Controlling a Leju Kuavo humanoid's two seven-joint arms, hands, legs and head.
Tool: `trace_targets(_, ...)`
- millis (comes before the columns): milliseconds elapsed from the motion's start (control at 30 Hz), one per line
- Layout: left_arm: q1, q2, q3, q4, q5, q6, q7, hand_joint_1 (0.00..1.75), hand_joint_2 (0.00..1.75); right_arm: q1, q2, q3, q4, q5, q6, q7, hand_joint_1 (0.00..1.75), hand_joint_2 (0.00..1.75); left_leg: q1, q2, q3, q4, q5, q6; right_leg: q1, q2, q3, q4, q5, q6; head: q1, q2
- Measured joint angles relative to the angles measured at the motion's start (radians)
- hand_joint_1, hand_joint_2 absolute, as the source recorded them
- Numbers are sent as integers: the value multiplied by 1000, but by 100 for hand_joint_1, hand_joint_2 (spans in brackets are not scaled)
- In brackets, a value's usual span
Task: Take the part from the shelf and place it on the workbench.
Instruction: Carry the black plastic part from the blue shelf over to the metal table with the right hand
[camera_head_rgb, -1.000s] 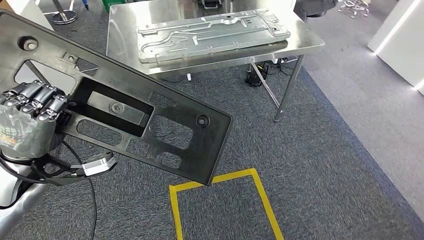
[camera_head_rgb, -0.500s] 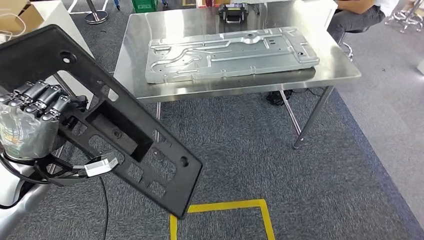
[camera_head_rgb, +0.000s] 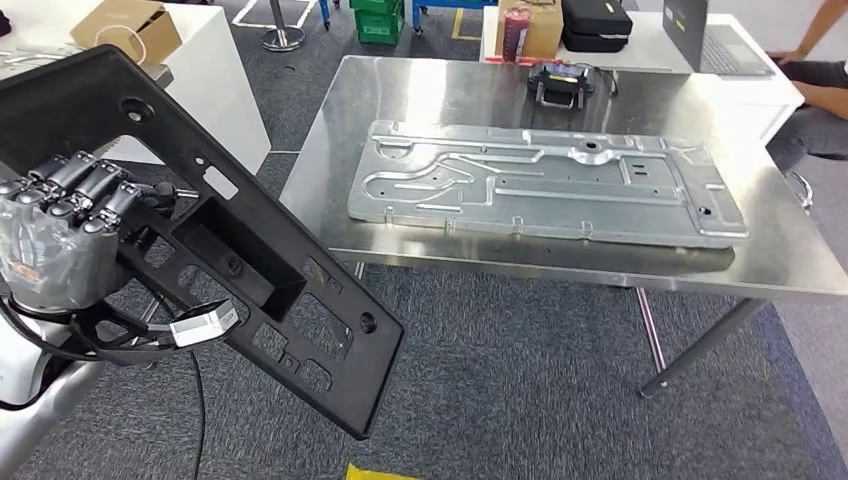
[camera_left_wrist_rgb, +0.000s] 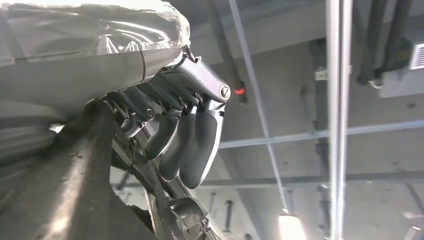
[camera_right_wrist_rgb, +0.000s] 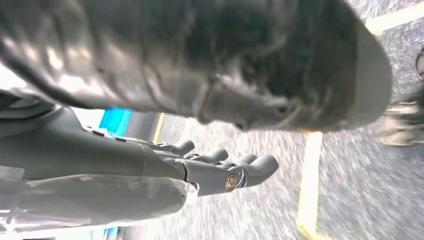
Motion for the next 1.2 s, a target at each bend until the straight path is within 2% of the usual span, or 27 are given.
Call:
trace_targets(33, 0, -2, 0, 0, 0, 0, 0, 175, 175, 3, 0, -1, 0, 0, -2, 0, 0, 0, 7, -9, 18, 5, -16, -9, -7, 5, -5, -49, 34, 10, 1, 0)
trace_targets(100, -1, -5, 0, -2, 2, -7, 4, 175, 175, 5, 1, -4, 0, -1, -5, 0, 0, 0, 16, -26, 44, 27, -51, -30, -20, 9, -11, -135, 168, 25, 6, 0)
trace_targets(133, -5, -5, 2, -5, 6, -16, 10, 175, 175, 0, 1, -4, 0, -1, -7, 1, 0, 0, 17, -32, 47, 40, -67, -42, -20, 6, -14, -152, 223, 23, 8, 0)
trace_targets(167, -12, -4, 6, -14, 15, -30, 17, 175, 175, -7, 2, -5, -2, -3, -10, 2, 0, 0, 19, -38, 43, 65, -76, -54, -18, 2, -20, -151, 256, 15, 10, 0)
trace_targets(200, -23, -4, 15, -27, 31, -47, 27, 175, 175, -17, 2, -6, -5, -4, -14, 3, 0, 0, 21, -40, 28, 96, -74, -63, -13, -3, -24, -143, 263, 2, 10, 0)
trace_targets(233, -35, -6, 27, -42, 56, -69, 37, 175, 175, -28, 3, -8, -8, -6, -18, 3, 0, 0, 25, -31, 7, 135, -66, -70, -10, -4, -26, -139, 272, -11, 10, 0)
trace_targets(300, -60, -24, 49, -64, 129, -126, 57, 175, 175, -42, 7, -13, -13, -7, -26, 3, 0, 0, 29, 16, -57, 227, -50, -77, -9, -6, -25, -141, 276, -28, 7, 0)
trace_targets(367, -75, -67, 51, -71, 216, -220, 78, 175, 175, -46, 9, -15, -12, -6, -30, 1, 0, 0, 30, 60, -127, 313, -88, -84, -9, -9, -12, -154, 272, -35, 2, 0)
trace_targets(400, -82, -95, 47, -72, 263, -281, 93, 175, 175, -45, 9, -16, -11, -6, -31, 1, 0, 0, 31, 68, -159, 344, -123, -86, -9, -11, -1, -163, 269, -36, 2, 0)
trace_targets(467, -111, -158, 36, -79, 364, -420, 139, 175, 175, -42, 11, -18, -10, -6, -30, 5, 0, 0, 33, 72, -204, 351, -181, -85, -9, -16, 28, -181, 257, -37, 2, 0)
trace_targets(500, -134, -188, 30, -84, 412, -484, 166, 175, 175, -42, 11, -19, -10, -6, -28, 7, 0, 0, 33, 72, -213, 321, -181, -82, -9, -18, 44, -188, 249, -36, 2, 0)
trace_targets(533, -160, -219, 23, -89, 455, -540, 195, 175, 175, -44, 12, -20, -10, -7, -26, 9, 0, 0, 33, 72, -215, 270, -146, -76, -9, -19, 61, -193, 240, -34, 2, 0)
trace_targets(600, -213, -279, 6, -92, 513, -617, 245, 175, 175, -48, 12, -20, -9, -12, -23, 13, 0, 0, 28, 75, -218, 148, 4, -64, -8, -16, 85, -199, 220, -27, 2, 0)
trace_targets(633, -238, -306, -5, -93, 533, -641, 264, 175, 175, -51, 12, -21, -8, -16, -21, 14, 0, 0, 24, 76, -219, 108, 69, -60, -6, -13, 91, -200, 209, -21, 4, 0)
trace_targets(667, -260, -330, -15, -93, 547, -657, 278, 175, 175, -54, 12, -21, -7, -18, -19, 15, 0, 0, 20, 76, -221, 89, 106, -59, -5, -11, 95, -202, 200, -14, 4, 0)
trace_targets(733, -305, -365, -31, -94, 576, -679, 299, 175, 175, -61, 11, -21, -7, -23, -13, 15, 0, 0, 17, 72, -215, 86, 103, -54, -5, -11, 110, -213, 185, 1, 6, 0)
trace_targets(800, -355, -402, -46, -93, 608, -698, 321, 175, 175, -65, 9, -21, -7, -29, -7, 16, 0, 0, 20, 69, -197, 75, 95, -41, -6, -11, 112, -191, 167, 8, 8, 0)
trace_targets(833, -381, -420, -55, -88, 625, -708, 333, 175, 175, -67, 8, -22, -7, -34, -4, 17, 0, 0, 20, 69, -187, 69, 90, -33, -6, -9, 88, -144, 147, 9, 9, 0)
trace_targets(867, -403, -440, -65, -81, 639, -717, 343, 175, 175, -67, 7, -22, -7, -38, -1, 18, 0, 0, 17, 68, -180, 67, 83, -26, -5, -7, 46, -77, 125, 9, 11, 0)
trace_targets(900, -421, -455, -75, -71, 650, -723, 351, 175, 175, -68, 7, -23, -7, -42, 1, 19, 0, 0, 13, 66, -175, 67, 76, -20, -4, -5, -7, -3, 104, 8, 11, 0)
trace_targets(933, -435, -470, -85, -60, 657, -726, 355, 175, 175, -69, 7, -23, -7, -45, 3, 20, 0, 0, 8, 64, -168, 68, 69, -17, -2, -4, -58, 57, 97, 7, 10, 0)
trace_targets(967, -446, -483, -94, -50, 661, -727, 357, 175, 175, -69, 7, -24, -7, -48, 4, 20, 0, 0, 4, 61, -160, 68, 61, -14, 0, -4, -96, 84, 111, 5, 10, 0)
trace_targets(1000, -457, -494, -103, -41, 664, -726, 358, 175, 175, -69, 6, -24, -7, -51, 7, 21, 0, 0, -1, 59, -149, 69, 52, -13, 4, -4, -115, 72, 149, 1, 10, 0)
trace_targets(1067, -477, -512, -118, -23, 665, -725, 358, 175, 175, -65, 5, -26, -6, -57, 10, 21, 0, 0, -8, 56, -125, 69, 33, -11, 15, -1, -105, -42, 262, -17, 11, 0)
trace_targets(1100, -486, -520, -125, -13, 663, -724, 358, 175, 175, -64, 3, -26, -4, -59, 11, 21, 0, 0, -12, 54, -115, 70, 24, -12, 21, 0, -92, -100, 303, -28, 9, 0)
trace_targets(1133, -495, -529, -132, -3, 660, -723, 358, 175, 175, -64, 2, -27, -2, -60, 12, 21, 0, 0, -13, 52, -110, 71, 19, -14, 25, 1, -80, -143, 324, -37, 7, 0)
trace_targets(1200, -510, -548, -150, 22, 647, -720, 360, 175, 175, -65, -1, -28, 0, -68, 13, 21, 0, 0, -13, 50, -107, 71, 13, -21, 31, 0, -70, -170, 324, -47, 3, 0)
